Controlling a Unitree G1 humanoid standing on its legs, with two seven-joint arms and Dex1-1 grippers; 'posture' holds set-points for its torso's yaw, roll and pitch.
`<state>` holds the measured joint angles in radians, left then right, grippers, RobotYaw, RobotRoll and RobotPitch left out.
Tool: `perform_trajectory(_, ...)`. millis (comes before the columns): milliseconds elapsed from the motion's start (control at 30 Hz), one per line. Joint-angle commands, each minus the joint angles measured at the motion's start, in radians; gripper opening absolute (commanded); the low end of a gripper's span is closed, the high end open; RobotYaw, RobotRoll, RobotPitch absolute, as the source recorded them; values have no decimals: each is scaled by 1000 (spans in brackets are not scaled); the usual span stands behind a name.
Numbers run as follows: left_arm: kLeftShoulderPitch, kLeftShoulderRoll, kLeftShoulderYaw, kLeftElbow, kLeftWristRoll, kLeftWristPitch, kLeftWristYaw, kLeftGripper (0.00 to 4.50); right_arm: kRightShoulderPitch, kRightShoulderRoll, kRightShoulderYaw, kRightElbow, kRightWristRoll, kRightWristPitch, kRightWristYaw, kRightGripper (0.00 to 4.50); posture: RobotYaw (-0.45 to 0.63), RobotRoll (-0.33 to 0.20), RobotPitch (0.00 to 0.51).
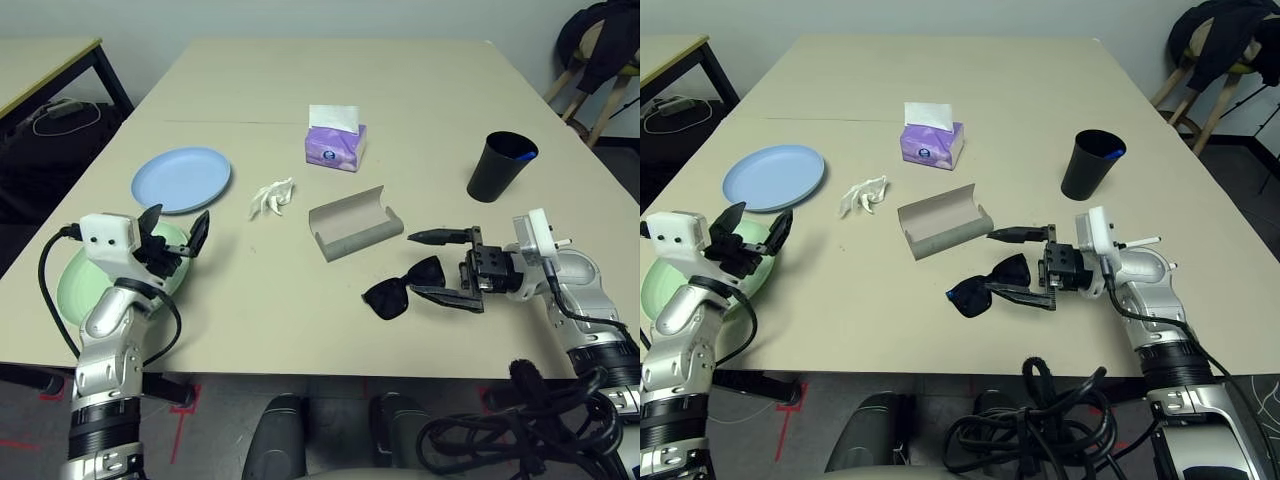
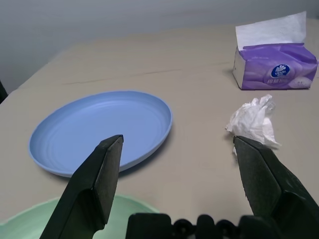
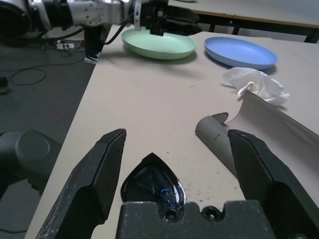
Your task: Organize and tidy the items on the table.
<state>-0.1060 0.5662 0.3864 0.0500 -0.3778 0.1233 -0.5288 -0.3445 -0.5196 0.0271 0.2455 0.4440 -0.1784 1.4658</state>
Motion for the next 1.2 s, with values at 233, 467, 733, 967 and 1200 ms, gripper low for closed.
perform_trajectory(233,-41,207,120,67,-91,298,-33,4500,-9,1,6,-16,4,21,-4,4477,117,0,92)
perform_trajectory(467,-66,280,145,141,-98,593,33,4500,5,7,7,-59,5,52,-37,4477,114,0,96)
perform_trajectory(733,-196,346,143,325,-35,622,90,4500,14,6,7,-92,6,79,-59,4477,111,0,97)
perform_trajectory(967,-271,389,117,470,20,600,96,4500,14,4,6,-107,6,92,-71,4477,105,0,96)
perform_trajectory(1200,-216,385,113,470,28,650,78,4500,15,1,4,-118,6,101,-83,4477,99,0,94)
